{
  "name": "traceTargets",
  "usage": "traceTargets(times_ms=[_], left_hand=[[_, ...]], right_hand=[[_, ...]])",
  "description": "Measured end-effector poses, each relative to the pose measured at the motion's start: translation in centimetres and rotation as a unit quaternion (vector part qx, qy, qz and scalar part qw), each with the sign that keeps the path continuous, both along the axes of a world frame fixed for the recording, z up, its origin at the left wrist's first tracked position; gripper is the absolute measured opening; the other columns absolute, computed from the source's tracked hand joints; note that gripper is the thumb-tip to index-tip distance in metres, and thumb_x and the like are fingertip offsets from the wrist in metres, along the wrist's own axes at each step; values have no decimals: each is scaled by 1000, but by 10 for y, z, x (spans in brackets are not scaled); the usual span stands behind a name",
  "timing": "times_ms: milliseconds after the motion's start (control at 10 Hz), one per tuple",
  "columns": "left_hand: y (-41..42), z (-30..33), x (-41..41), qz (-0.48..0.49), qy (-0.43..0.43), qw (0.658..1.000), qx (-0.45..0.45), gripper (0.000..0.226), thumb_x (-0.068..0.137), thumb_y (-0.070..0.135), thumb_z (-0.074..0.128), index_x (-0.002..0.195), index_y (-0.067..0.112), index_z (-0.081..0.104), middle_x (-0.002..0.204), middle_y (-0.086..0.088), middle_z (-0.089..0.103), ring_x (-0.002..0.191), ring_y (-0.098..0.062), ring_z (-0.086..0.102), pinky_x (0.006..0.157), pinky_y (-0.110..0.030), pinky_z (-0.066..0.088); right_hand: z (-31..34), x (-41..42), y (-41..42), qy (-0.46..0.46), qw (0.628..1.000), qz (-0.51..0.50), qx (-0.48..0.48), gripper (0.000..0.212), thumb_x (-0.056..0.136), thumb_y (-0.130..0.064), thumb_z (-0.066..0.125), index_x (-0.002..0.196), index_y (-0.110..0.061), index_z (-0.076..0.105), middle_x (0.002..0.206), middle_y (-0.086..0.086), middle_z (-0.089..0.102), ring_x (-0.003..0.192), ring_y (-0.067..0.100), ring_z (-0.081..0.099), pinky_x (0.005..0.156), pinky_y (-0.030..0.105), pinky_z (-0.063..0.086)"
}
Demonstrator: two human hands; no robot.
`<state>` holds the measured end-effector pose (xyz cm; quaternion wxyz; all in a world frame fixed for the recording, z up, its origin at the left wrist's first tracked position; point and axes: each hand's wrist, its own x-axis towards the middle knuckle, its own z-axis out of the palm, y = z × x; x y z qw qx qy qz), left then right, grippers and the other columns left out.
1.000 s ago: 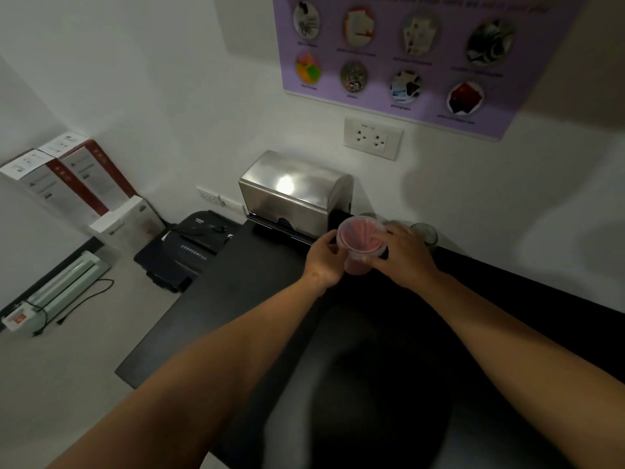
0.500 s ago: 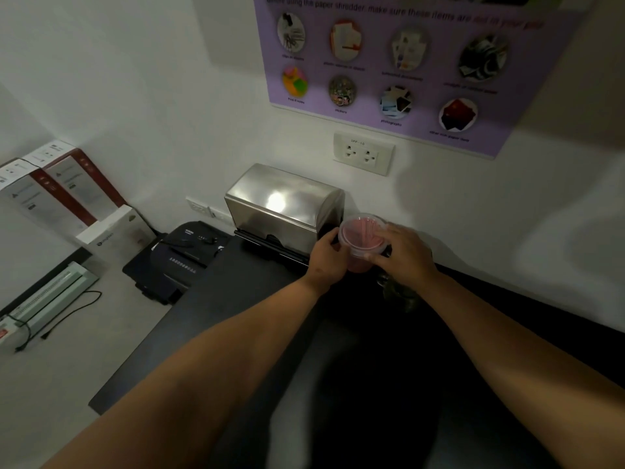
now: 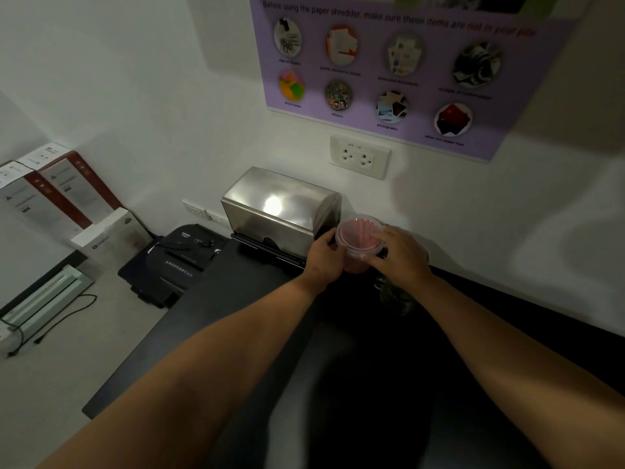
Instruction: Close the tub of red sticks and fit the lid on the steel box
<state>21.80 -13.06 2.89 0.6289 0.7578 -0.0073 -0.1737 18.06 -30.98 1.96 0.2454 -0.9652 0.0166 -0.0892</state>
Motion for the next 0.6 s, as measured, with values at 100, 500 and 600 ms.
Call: traceTargets(times_ms=[100,500,600], left_hand=[[-1,2,-1,-1,4,1000,-4,37,107,6,56,144,6,59,133,-22,71,121,-38,70,104,-58,56],[5,5,-9,-22,-23,1000,3,37,107,10,58,143,1,57,133,-23,71,125,-37,68,109,-49,55],[7,4,-8,-34,-1,999,-10,53,107,13,59,155,0,43,140,-22,67,132,-33,64,106,-34,53]], right_hand=[[-1,0,0,1,1000,-2,-3,63,79,-40,88,132,-10,70,131,13,70,119,34,64,96,31,41],[-5,0,3,-21,1000,13,9,72,80,-38,87,141,-11,61,131,12,65,118,31,61,95,33,44],[-5,0,2,-60,998,19,18,71,80,-39,86,139,-12,58,120,4,59,106,22,57,86,32,43]])
